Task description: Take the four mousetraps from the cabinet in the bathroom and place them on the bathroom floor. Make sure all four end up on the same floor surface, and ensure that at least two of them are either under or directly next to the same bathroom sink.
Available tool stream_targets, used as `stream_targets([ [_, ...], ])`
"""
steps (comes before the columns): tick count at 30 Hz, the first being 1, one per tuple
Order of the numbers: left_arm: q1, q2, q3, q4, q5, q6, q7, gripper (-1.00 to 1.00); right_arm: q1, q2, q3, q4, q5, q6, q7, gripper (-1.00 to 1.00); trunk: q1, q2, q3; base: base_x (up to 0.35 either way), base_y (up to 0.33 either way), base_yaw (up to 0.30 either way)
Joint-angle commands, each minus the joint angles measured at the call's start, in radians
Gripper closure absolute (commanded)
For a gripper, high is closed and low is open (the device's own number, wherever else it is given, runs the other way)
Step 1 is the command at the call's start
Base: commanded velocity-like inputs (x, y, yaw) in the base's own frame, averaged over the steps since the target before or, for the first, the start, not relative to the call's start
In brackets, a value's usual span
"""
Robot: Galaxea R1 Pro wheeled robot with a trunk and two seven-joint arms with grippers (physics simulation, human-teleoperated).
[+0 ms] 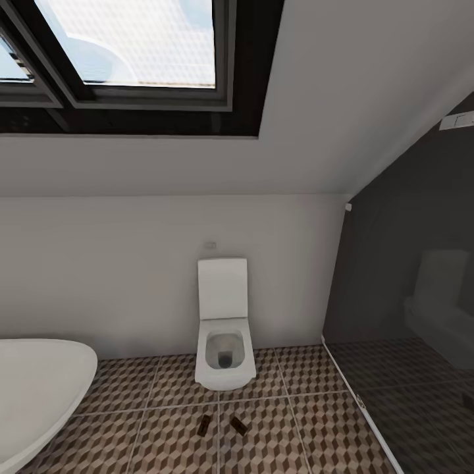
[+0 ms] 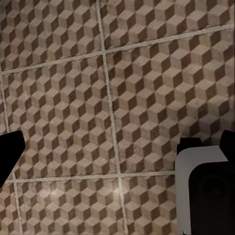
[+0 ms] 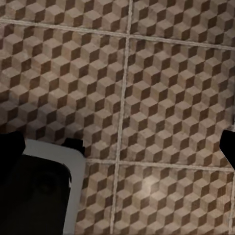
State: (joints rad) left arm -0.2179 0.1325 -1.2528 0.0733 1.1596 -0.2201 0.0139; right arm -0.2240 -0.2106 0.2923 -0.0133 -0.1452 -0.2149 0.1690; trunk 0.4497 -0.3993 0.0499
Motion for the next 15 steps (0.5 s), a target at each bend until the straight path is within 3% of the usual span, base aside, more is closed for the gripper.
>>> stream_targets([
  [1, 0.000, -0.004, -0.007, 0.001, 0.003, -0.002, 0.002, -1.00, 0.002, 0.006, 0.007, 0.000, -0.015, -0.001, 0.007, -1.00, 0.000, -0.001, 0.000, 0.000, 0.000, 0.000],
  [9, 0.000, -0.025, -0.007, 0.000, 0.003, -0.001, 0.004, -1.00, 0.006, 0.058, 0.007, -0.005, -0.023, 0.001, 0.006, -1.00, 0.000, -0.001, -0.001, 0.000, 0.000, 0.000],
  [15, 0.000, -0.030, -0.007, 0.000, 0.004, 0.000, 0.004, -1.00, 0.006, 0.072, 0.007, -0.007, -0.024, 0.002, 0.008, -1.00, 0.000, -0.001, -0.006, 0.000, 0.000, 0.000],
])
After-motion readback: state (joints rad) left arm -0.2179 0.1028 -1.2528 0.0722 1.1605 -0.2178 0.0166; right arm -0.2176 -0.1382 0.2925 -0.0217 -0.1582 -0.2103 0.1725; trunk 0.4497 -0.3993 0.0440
